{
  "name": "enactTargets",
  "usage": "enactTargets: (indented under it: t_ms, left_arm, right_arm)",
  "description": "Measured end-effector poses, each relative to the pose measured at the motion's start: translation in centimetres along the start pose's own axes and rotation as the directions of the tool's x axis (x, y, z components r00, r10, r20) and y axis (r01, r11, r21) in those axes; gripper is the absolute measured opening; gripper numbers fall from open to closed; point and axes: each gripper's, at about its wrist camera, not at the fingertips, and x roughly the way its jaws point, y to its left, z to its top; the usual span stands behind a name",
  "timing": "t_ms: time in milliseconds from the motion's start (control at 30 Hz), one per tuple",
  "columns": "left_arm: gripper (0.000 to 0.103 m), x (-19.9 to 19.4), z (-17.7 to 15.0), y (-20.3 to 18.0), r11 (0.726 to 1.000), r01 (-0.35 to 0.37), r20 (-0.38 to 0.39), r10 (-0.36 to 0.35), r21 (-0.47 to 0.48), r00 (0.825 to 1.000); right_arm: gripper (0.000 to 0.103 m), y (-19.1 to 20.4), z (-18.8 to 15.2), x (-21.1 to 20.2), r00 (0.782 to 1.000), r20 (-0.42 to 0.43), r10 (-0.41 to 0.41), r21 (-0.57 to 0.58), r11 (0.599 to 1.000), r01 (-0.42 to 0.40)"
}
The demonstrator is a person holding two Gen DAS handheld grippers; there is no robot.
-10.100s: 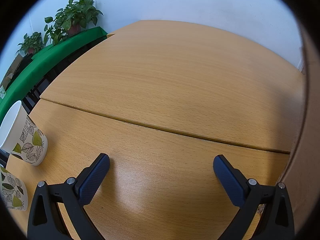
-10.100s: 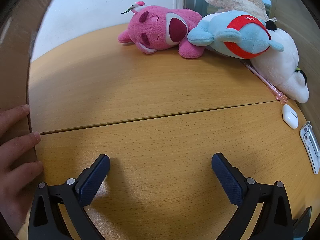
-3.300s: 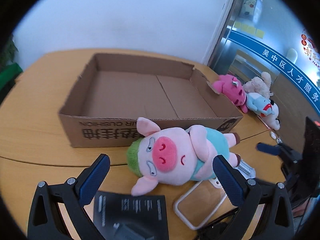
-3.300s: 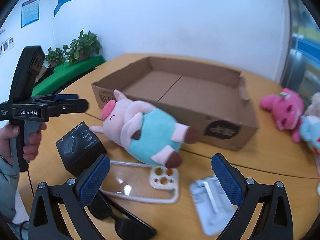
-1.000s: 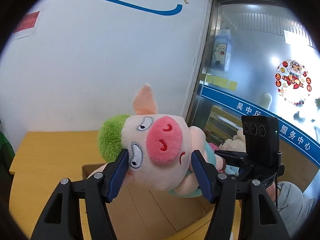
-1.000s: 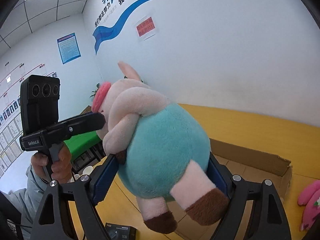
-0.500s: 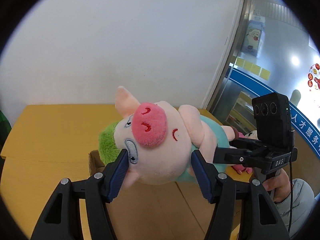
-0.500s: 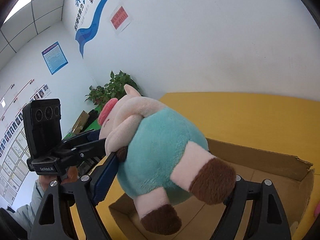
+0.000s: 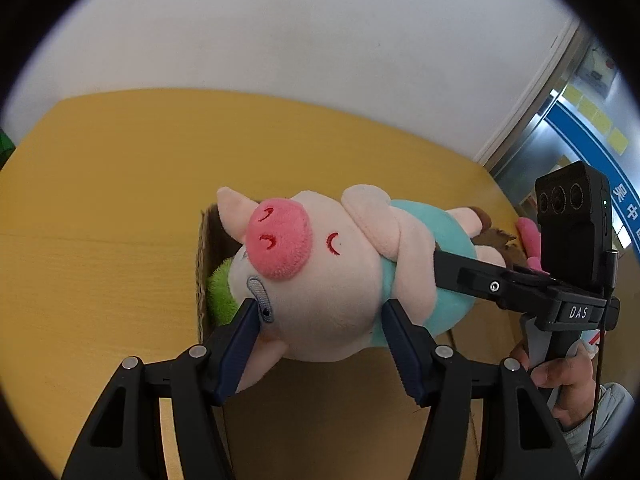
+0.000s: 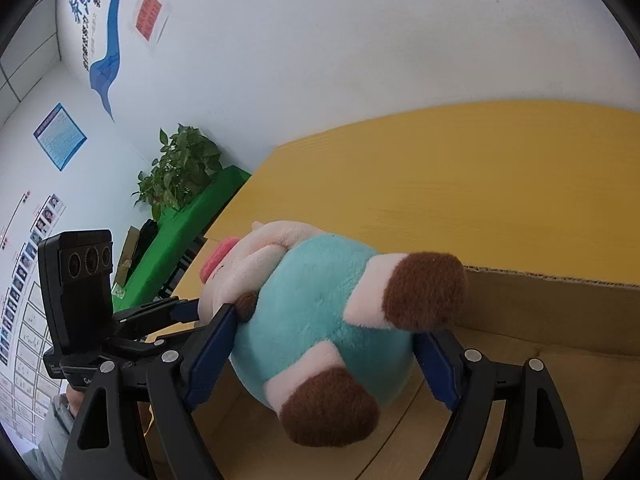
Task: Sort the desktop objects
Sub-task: 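Lift the plush pig with the right gripper and carry it over the box, then open the right gripper to drop the plush pig into the box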
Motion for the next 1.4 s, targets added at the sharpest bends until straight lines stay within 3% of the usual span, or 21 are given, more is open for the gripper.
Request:
enactTargets:
  t_ms: [100,233,300,367,467,600,700,833,900,967,1100,1267,1400]
  left_arm:
    - [0.057,0.8,-0.3,0.0,0.999,-0.024,-0.07,0.027,0.043,0.997]
    - [0.058,-0.5,0.3,1.0,0.999,-0.003,-0.09,-0.002,-0.051,0.996]
    - [0.058,-2.7,0.4,1.3,0.997,-0.018,-0.034,0.016,-0.076,0.999]
    - [0.06,-5.8,0.1,1.3,0.997,0.011,0.024,-0.009,-0.074,1.0]
    - [0.065,-10.4,-1.4,0.3,0.999,0.04,0.067,-0.039,-0.018,0.997]
    - [0.065,-12.9,-5.3,-2.0,0.992,-0.015,0.025,0.012,0.128,1.0]
    - [0.065,-12.4,-7.5,-3.3,0.986,-0.023,-0.036,0.03,0.162,0.999]
    - [0.065,-11.4,-11.8,-2.4,0.991,-0.001,-0.126,0.017,0.133,0.992]
    - [0.065,-9.7,-13.5,-2.5,0.994,0.002,-0.2,0.02,0.111,0.98]
    - [0.065,-10.1,-14.3,-3.2,0.987,-0.041,-0.18,0.069,0.155,0.981]
    - [0.065,-10.7,-15.0,-2.8,0.997,0.008,-0.211,0.007,0.073,0.977]
    - [0.065,-11.7,-16.9,-3.4,0.995,-0.016,-0.212,0.036,0.096,0.977]
    - [0.065,-12.5,-17.9,-3.8,0.993,-0.033,-0.218,0.058,0.115,0.974]
  right_arm:
    - [0.086,-1.9,-1.3,2.0,0.999,-0.034,-0.021,0.046,0.999,0.022]
    - [0.091,-2.9,-1.2,1.5,0.996,-0.037,-0.076,0.084,0.993,0.079]
    - [0.096,-2.5,-1.0,0.2,0.996,-0.041,-0.082,0.078,0.993,0.085]
    - [0.103,-1.3,-0.6,-2.5,0.994,-0.022,-0.102,0.067,0.992,0.104]
    - [0.103,1.0,-0.8,-6.9,0.985,-0.051,-0.163,0.058,0.984,0.166]
    - [0.103,3.6,-4.3,-12.8,0.956,-0.09,-0.281,-0.042,0.96,0.278]
    - [0.103,2.1,-10.6,-18.0,0.919,-0.109,-0.378,-0.071,0.925,0.372]
    - [0.103,-0.4,-18.5,-20.8,0.867,-0.178,-0.465,0.004,0.881,0.473]
    - [0.103,-1.1,-20.8,-21.3,0.866,-0.197,-0.46,0.045,0.878,0.477]
    - [0.103,-1.6,-22.8,-21.7,0.857,-0.209,-0.471,0.078,0.866,0.495]
    - [0.103,-0.5,-24.5,-21.8,0.836,-0.198,-0.512,0.037,0.848,0.528]
    - [0.103,0.4,-26.1,-22.3,0.793,-0.19,-0.578,-0.042,0.812,0.582]
    - [0.103,0.9,-25.9,-22.4,0.792,-0.188,-0.58,-0.057,0.812,0.581]
